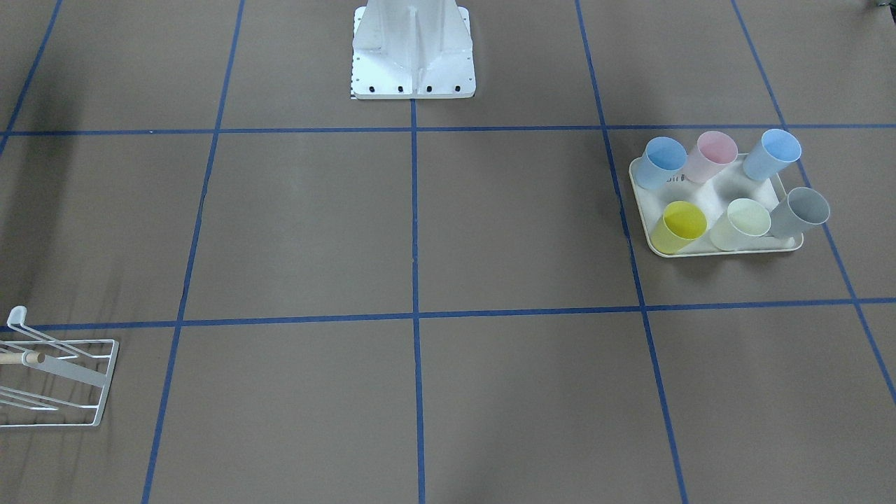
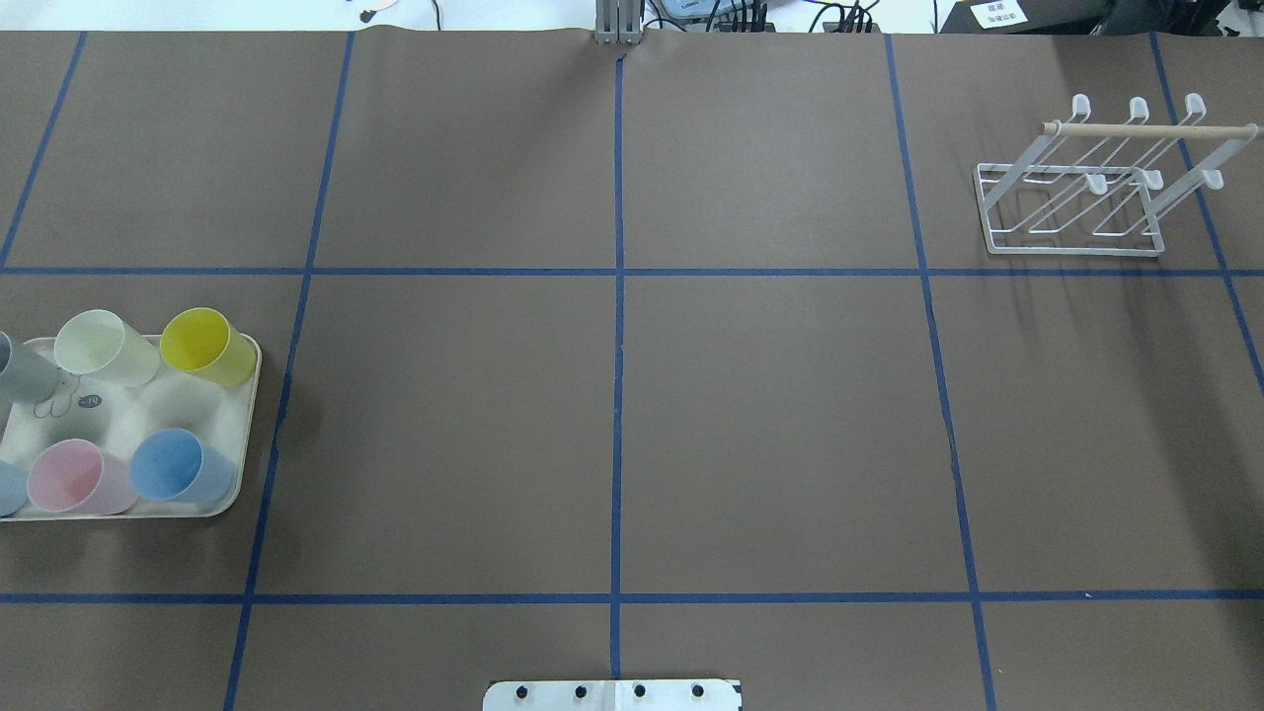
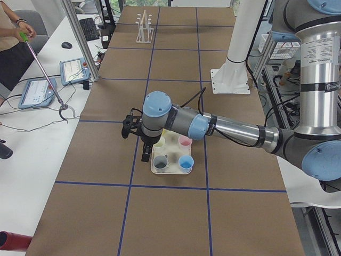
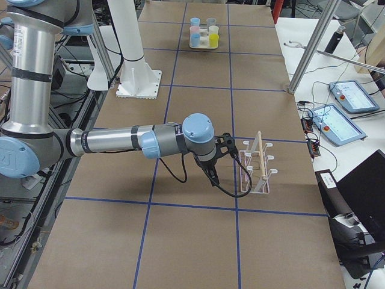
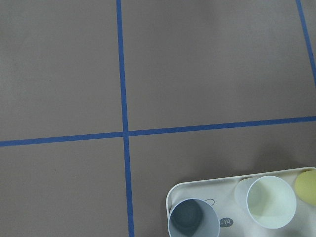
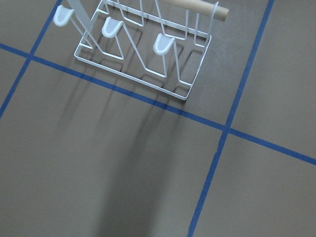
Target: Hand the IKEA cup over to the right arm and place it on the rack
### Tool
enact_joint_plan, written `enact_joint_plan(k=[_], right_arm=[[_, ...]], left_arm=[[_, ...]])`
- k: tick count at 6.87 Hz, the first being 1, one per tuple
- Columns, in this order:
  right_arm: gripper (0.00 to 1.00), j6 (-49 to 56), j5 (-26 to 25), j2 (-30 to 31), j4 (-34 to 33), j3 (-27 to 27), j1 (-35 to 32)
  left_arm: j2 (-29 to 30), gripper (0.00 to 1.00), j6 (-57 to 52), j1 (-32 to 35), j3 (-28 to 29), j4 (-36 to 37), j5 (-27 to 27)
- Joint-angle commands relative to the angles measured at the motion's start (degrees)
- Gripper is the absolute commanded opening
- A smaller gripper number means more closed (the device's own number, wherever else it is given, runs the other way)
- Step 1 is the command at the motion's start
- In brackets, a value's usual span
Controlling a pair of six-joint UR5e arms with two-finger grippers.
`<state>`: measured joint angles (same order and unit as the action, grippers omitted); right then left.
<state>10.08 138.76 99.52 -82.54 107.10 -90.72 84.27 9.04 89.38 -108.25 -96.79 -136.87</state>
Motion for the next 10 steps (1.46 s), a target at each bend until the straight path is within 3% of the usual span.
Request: enact_joint_plan(k=[1, 4, 5, 8, 10], right_arm=[[1.00, -2.67, -5.82, -2.29, -0.86, 0.03, 1.24], [1.00, -2.70, -5.52, -1.26, -0.78, -0.23, 3.00], [1.00, -2.61, -5.95, -1.26, -0.52, -0.84, 4.75], [1.00, -2.69, -2.73, -1.26, -0.34, -1.55, 7.93], [1.00, -2.78, -2.62, -1.17, -0.42, -2.16, 8.28]], left_arm=[[0.27, 1.00, 0.01, -4.00, 0.75, -1.46, 1.77], [-6.19, 1.00, -0.08, -5.18, 1.02, -5.40, 2.22], [-6.92, 1.00, 0.10, -5.79, 3.72, -7.08, 2.05], [-7.02, 1.00, 8.44, -14.12, 5.50, -8.24, 2.57], [-5.79, 1.00, 8.54, -15.20, 10.23, -12.17, 2.49]])
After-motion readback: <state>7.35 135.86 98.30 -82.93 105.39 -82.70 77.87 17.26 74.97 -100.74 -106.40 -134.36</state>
